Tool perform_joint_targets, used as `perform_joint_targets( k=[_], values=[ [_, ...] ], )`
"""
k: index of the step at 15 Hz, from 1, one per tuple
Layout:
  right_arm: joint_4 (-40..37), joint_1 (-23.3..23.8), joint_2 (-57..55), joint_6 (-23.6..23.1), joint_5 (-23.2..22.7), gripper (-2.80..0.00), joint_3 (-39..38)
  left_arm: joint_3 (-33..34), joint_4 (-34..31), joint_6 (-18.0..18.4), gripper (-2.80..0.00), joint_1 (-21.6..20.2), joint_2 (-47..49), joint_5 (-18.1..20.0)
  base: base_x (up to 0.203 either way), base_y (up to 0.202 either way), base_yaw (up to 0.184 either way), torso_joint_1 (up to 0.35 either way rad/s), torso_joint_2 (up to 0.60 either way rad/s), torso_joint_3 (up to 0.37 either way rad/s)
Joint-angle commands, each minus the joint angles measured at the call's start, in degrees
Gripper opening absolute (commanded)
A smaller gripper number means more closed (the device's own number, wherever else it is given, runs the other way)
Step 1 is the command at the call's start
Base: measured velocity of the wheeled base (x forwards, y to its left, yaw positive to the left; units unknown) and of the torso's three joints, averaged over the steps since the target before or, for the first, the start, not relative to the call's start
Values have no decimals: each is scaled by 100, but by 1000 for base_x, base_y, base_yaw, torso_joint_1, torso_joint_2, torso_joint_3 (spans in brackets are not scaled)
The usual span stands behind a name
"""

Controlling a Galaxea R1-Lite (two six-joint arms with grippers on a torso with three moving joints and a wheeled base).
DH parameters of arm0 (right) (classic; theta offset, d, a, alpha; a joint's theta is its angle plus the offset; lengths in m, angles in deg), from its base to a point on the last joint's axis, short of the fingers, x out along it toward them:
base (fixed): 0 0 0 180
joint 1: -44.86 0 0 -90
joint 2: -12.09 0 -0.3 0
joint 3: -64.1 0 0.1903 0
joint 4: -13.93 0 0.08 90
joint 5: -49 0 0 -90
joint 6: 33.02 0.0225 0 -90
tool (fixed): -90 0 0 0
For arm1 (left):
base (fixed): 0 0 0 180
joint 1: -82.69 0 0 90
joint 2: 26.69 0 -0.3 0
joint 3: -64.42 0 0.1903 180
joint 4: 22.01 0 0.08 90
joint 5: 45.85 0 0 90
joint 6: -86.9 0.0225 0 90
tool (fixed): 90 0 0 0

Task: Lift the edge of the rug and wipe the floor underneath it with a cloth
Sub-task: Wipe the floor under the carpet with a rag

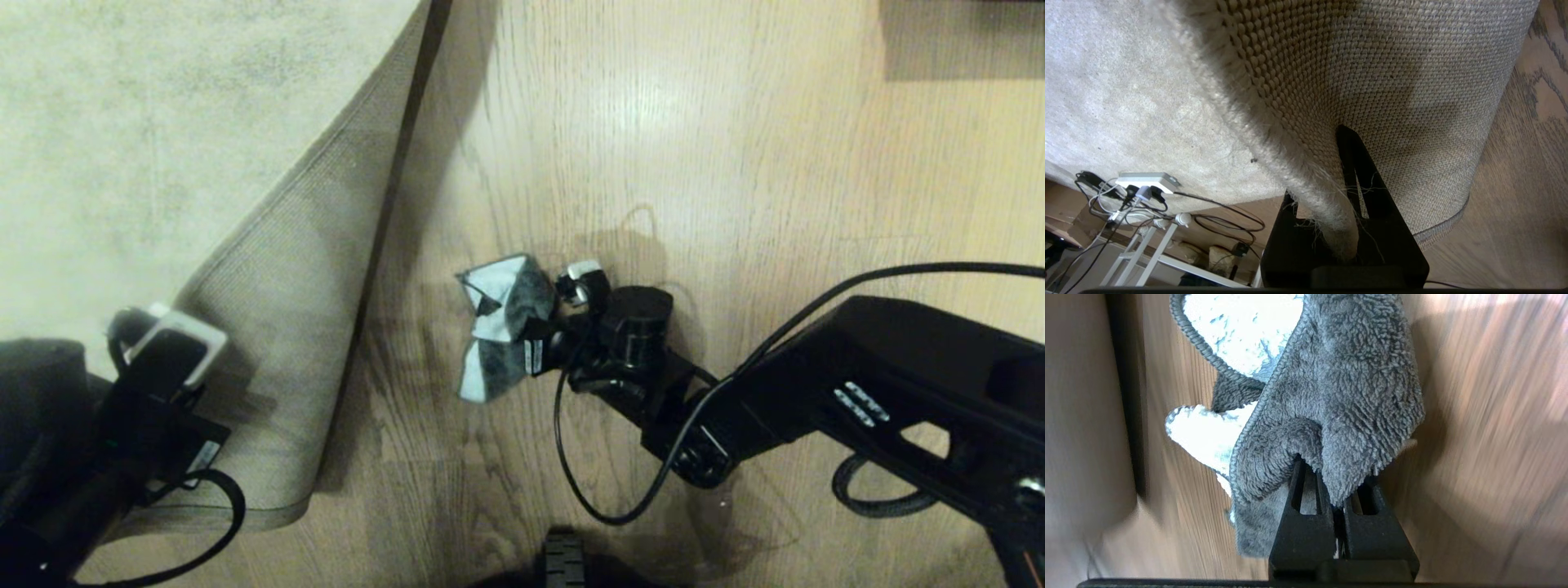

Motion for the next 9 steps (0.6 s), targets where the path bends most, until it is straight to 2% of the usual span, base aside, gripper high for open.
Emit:
perform_joint_targets(
  k=[1, 4, 7, 9],
  values=[
    [-99, -43, 68, 89, 113, -280, 283, 3, 25, 17, -280, 4, 17, -17, 0, 0, 0, 0, 0, 0],
    [36, -253, 114, 94, 124, -280, -438, 3, 25, 17, -280, -5, 8, -17, 0, 0, 0, 0, 0, 0],
    [210, -661, 183, 92, 131, -280, -1257, 3, 8, 17, -280, -6, 14, -17, 0, 0, 0, 0, 0, 0],
    [180, -911, 152, 85, 133, -280, -1338, 12, -1, 17, -280, -5, 17, -17, 0, 0, 0, 0, 0, 0]
  ],
)
